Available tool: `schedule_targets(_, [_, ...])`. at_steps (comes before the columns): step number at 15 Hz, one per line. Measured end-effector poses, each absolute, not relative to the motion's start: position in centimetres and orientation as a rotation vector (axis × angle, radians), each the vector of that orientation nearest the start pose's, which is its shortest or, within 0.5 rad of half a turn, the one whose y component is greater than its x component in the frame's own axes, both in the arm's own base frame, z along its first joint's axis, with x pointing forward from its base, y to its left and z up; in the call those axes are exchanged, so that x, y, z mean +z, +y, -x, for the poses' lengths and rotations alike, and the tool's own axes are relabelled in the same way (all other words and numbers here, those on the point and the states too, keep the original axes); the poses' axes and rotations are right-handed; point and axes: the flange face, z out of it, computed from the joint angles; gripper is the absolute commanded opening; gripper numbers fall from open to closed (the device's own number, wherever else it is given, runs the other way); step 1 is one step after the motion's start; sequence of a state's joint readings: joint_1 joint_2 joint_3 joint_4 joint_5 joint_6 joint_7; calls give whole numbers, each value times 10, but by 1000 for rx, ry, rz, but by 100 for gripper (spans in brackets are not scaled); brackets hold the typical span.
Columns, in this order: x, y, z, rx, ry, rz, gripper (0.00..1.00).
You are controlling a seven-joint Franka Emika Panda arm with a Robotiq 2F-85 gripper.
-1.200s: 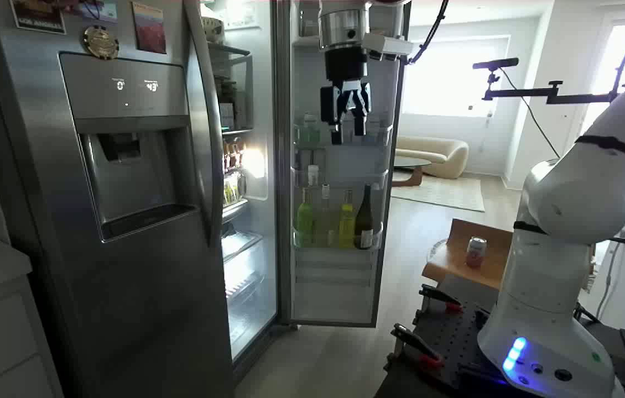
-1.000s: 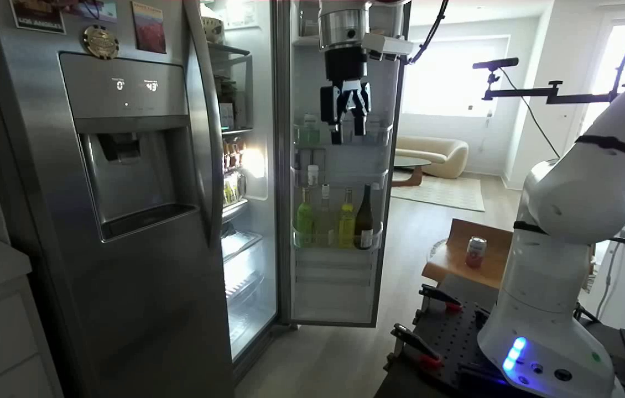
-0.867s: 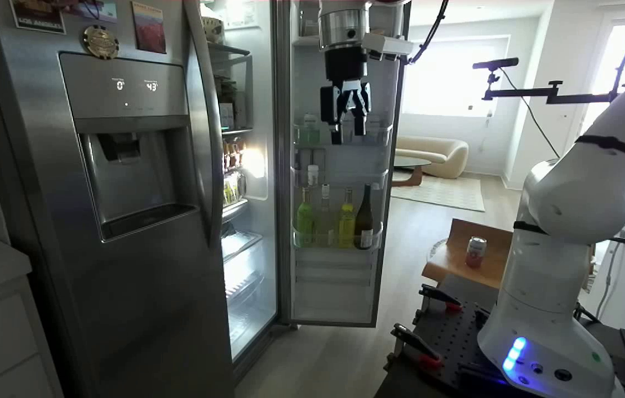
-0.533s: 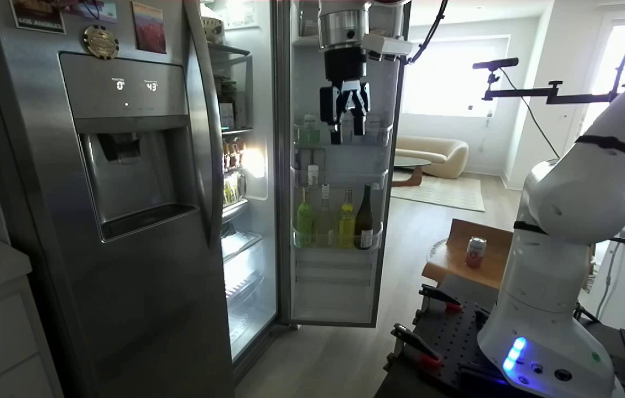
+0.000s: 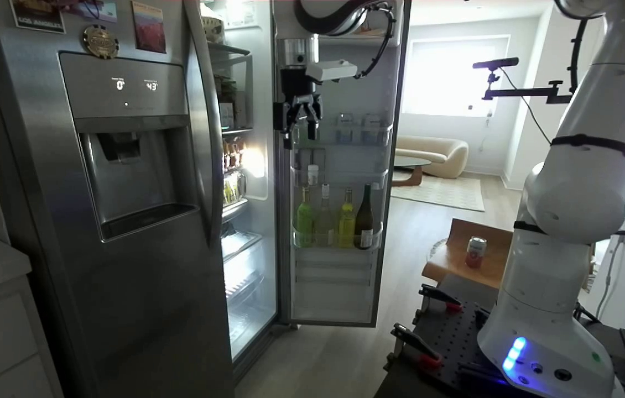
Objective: Put the soda can in the compartment on the fridge door
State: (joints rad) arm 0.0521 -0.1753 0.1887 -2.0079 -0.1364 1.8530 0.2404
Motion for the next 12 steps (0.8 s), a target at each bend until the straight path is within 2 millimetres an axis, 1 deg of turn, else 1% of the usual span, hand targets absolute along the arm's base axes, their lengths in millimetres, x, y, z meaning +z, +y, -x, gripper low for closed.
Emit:
schedule_targets(2, [525,115,-525,-73,-48,3285,100])
schedule_targets(3, [522,115,-534,-69,-47,3282,100])
schedule_targets(4, [520,116,-539,-67,-49,3280,100])
schedule_targets(8, [519,115,-540,-63,-45,3279,100])
schedule_targets(10, [515,105,-541,-51,-9,3289,100])
schedule_targets(12, [510,88,-542,-48,78,3328,100])
